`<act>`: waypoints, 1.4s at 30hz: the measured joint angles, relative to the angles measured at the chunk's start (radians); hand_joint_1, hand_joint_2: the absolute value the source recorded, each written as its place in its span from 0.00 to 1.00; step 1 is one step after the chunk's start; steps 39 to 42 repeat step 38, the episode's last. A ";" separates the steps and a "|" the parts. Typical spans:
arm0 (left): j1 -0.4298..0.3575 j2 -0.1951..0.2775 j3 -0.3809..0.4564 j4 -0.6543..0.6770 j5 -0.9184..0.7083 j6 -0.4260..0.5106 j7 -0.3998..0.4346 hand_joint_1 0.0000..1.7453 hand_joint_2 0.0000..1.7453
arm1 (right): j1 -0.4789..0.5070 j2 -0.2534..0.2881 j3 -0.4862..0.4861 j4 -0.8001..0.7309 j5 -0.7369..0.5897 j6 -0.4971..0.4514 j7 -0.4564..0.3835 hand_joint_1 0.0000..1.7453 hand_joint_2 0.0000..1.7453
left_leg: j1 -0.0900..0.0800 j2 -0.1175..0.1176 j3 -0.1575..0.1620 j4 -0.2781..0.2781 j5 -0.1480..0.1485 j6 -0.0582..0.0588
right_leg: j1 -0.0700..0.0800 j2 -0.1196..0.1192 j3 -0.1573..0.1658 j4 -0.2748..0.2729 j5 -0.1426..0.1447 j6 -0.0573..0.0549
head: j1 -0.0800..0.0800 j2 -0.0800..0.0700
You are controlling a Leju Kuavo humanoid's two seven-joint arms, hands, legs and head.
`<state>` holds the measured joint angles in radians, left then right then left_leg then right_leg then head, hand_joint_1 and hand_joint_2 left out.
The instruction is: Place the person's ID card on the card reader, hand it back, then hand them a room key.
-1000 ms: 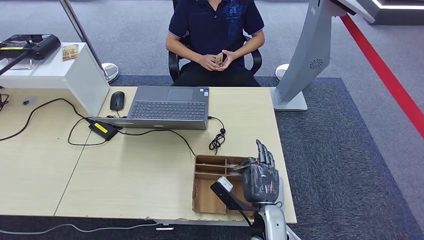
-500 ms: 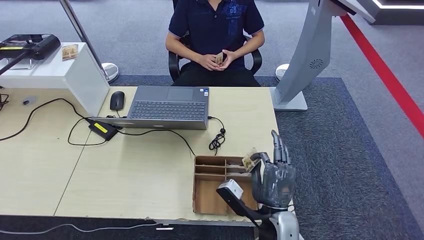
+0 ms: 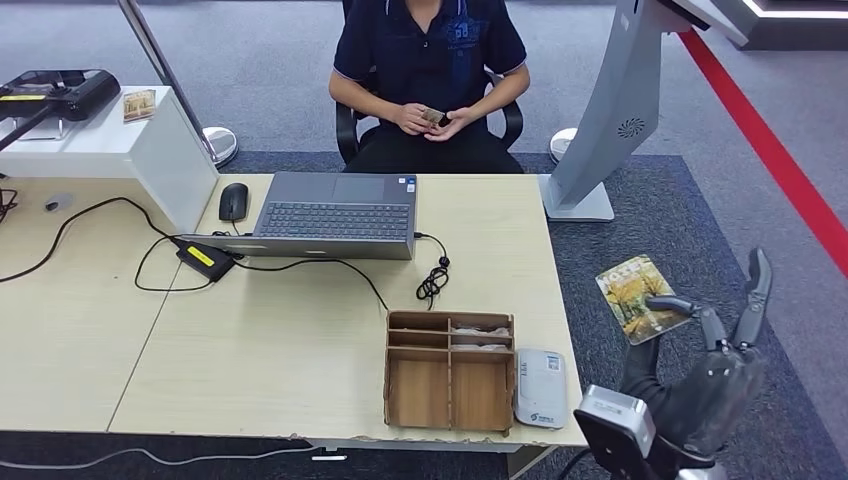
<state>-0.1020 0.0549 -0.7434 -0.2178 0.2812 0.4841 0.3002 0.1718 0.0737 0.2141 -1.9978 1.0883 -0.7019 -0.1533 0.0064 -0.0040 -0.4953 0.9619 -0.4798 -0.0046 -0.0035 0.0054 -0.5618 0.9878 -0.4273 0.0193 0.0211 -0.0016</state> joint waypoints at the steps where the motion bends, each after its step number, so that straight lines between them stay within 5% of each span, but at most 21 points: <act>1: 0.000 0.000 0.000 0.000 0.000 0.000 0.000 0.00 0.00 | 0.001 0.024 -0.021 0.004 -0.020 0.000 -0.063 1.00 1.00 | 0.000 0.000 0.000 0.000 0.000 0.000 | 0.000 0.000 0.000 0.000 0.000 0.000 | 0.000 0.000; 5: -0.002 0.000 -0.002 0.000 0.001 0.000 -0.005 0.00 0.00 | -0.004 0.099 -0.070 0.040 -0.058 0.003 -0.164 1.00 1.00 | 0.002 0.000 0.000 0.000 0.001 -0.001 | 0.001 0.000 0.000 0.001 0.000 -0.001 | 0.000 0.000; 14: -0.008 -0.001 -0.019 0.000 -0.003 -0.002 -0.005 0.00 0.00 | -0.057 0.196 -0.070 0.154 -0.056 0.006 -0.202 1.00 1.00 | 0.002 0.000 0.000 0.000 0.000 -0.002 | 0.002 0.000 0.001 0.001 0.000 -0.002 | 0.000 0.000; 42: -0.009 0.004 -0.025 0.000 0.046 0.018 0.003 0.00 0.00 | -0.101 0.203 -0.030 0.365 -0.035 0.007 -0.255 1.00 1.00 | 0.003 -0.001 -0.001 0.000 -0.001 -0.003 | 0.003 -0.001 0.001 0.001 -0.001 -0.003 | 0.001 0.000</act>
